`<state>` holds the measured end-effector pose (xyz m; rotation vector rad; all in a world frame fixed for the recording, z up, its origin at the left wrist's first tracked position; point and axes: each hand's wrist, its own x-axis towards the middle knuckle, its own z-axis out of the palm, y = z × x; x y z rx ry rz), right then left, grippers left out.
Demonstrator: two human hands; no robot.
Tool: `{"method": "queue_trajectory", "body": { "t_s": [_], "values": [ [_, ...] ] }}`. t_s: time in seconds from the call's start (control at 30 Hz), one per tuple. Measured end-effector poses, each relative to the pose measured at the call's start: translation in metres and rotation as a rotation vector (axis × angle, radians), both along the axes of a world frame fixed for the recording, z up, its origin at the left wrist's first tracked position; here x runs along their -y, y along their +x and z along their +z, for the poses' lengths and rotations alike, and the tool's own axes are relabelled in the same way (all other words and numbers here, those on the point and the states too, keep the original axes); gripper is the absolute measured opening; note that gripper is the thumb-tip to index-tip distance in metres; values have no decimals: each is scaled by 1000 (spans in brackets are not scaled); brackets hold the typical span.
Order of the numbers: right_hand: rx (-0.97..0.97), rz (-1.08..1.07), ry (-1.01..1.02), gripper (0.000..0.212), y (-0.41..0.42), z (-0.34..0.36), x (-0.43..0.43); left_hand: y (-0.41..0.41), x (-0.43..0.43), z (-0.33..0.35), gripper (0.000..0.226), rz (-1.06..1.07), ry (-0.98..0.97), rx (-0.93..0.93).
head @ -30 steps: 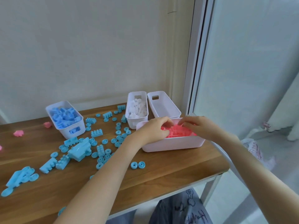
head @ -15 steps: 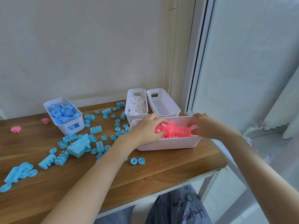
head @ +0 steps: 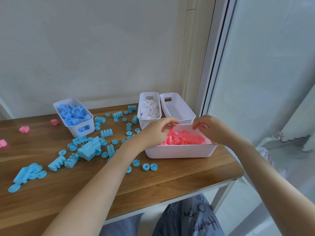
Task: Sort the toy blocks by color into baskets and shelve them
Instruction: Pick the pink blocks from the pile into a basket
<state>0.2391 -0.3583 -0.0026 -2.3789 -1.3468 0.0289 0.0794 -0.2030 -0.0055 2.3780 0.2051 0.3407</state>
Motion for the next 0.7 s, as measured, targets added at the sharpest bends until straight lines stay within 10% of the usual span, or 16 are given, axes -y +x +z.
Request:
{"method": "queue_trajectory", "body": {
  "t_s": [0.4, 0.7],
  "values": [
    [41, 279, 113, 25, -88, 31, -75, -59, -36, 2, 25, 513, 364, 163],
    [-30, 640, 67, 29, -197, 26, -187, -183, -97, 2, 20, 713, 246, 59]
  ]
}}
